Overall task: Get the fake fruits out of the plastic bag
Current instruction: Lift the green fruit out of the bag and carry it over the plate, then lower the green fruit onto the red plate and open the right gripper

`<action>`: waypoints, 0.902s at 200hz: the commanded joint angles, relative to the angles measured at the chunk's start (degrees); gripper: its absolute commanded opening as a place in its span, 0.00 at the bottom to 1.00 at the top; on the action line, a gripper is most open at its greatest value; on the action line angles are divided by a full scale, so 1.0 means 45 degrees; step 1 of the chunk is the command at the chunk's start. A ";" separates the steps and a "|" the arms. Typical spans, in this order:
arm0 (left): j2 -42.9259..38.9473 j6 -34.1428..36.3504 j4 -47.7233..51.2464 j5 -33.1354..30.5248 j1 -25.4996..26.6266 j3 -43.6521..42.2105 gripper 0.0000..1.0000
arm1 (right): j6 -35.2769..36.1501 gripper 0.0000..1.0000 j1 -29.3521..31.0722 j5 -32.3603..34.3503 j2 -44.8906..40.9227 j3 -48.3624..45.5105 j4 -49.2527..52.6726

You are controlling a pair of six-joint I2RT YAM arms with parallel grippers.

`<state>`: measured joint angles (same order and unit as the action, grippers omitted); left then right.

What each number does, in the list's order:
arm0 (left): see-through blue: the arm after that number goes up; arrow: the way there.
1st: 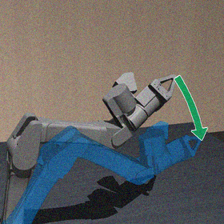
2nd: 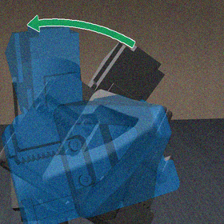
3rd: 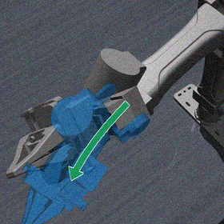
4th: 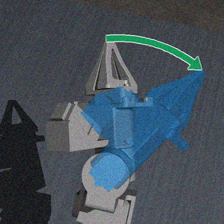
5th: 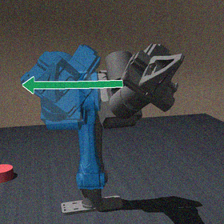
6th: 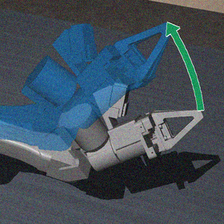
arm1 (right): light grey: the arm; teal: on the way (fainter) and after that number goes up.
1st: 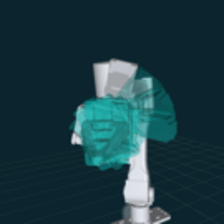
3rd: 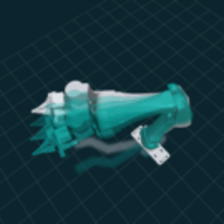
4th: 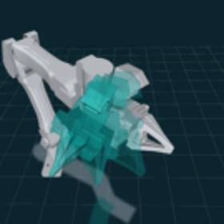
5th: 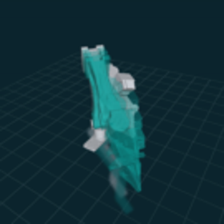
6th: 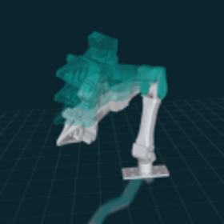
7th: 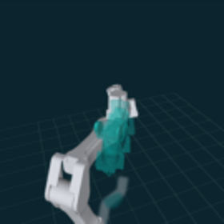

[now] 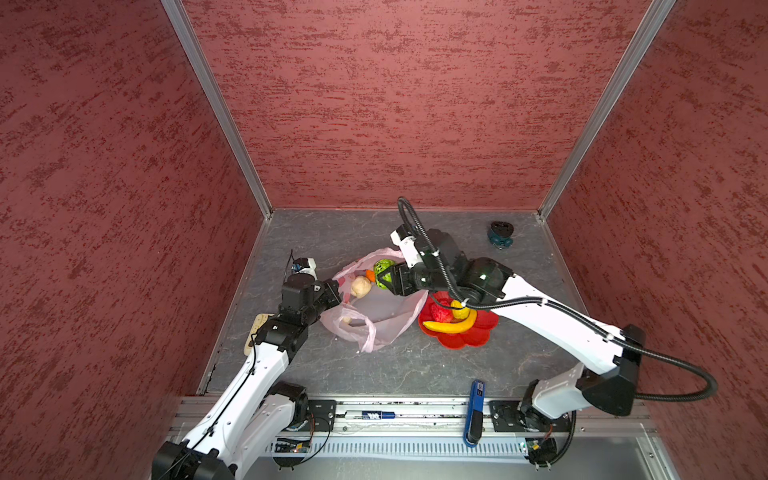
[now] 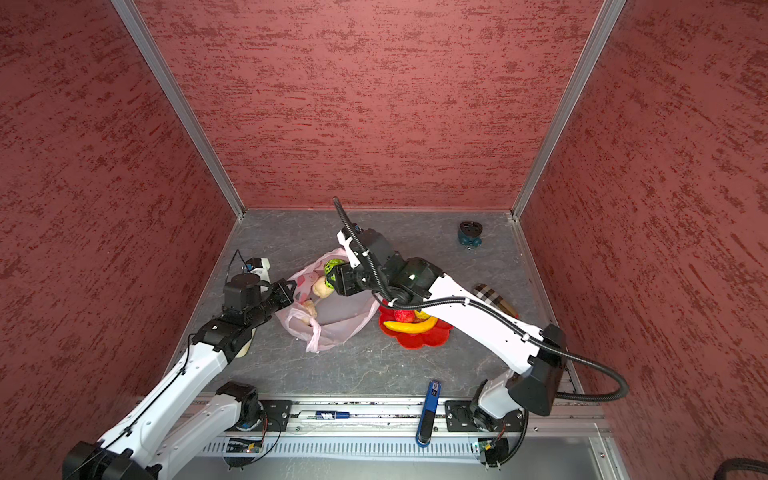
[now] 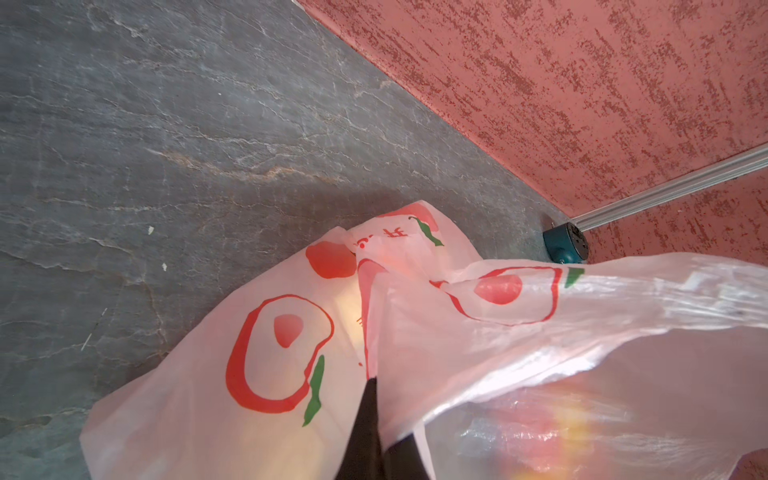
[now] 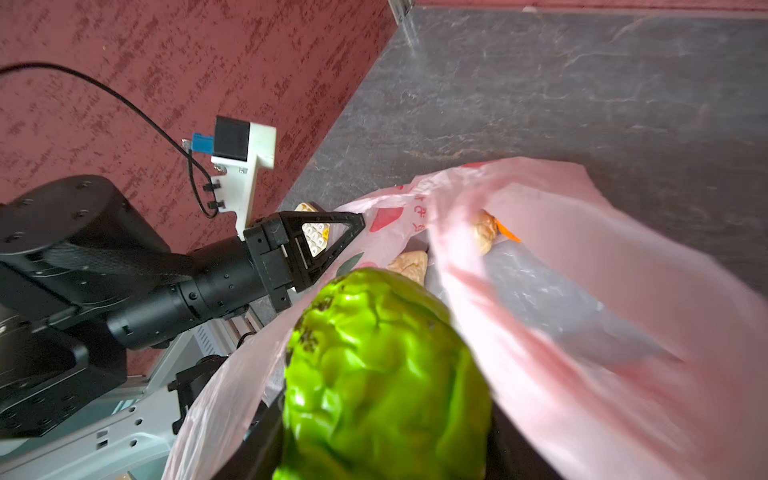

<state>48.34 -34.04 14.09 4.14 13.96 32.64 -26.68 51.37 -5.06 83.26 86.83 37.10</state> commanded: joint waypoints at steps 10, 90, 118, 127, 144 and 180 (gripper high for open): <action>0.0105 0.0141 -0.0206 -0.0266 -0.0015 0.0645 0.00 | 0.0027 0.17 -0.1388 0.1102 -0.1978 -0.1253 0.1573; 0.0627 0.0285 -0.0293 -0.0047 -0.0015 0.1008 0.00 | -0.0602 0.19 -0.5569 0.0940 -0.2920 -0.6051 -0.0777; 0.0628 0.0277 -0.0232 0.0075 -0.0001 0.1071 0.00 | -0.0233 0.19 -0.5676 0.0997 -0.1030 -0.5944 -0.1770; 0.0609 0.0279 -0.0227 0.0150 -0.0011 0.1071 0.00 | -0.0068 0.20 -0.5674 0.0988 -0.0497 -0.5814 -0.1923; 0.0584 0.0290 -0.0220 0.0270 -0.0006 0.1047 0.00 | 0.0281 0.22 -0.5706 0.1007 0.0397 -0.5578 -0.2049; 0.0407 0.0465 -0.0111 0.0423 0.0013 0.1008 0.00 | 0.0547 0.27 -0.5734 0.0603 0.1580 -0.5359 -0.2313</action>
<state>51.20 -33.54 13.52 5.13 13.93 36.12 -26.02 25.89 -0.84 88.77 60.40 30.17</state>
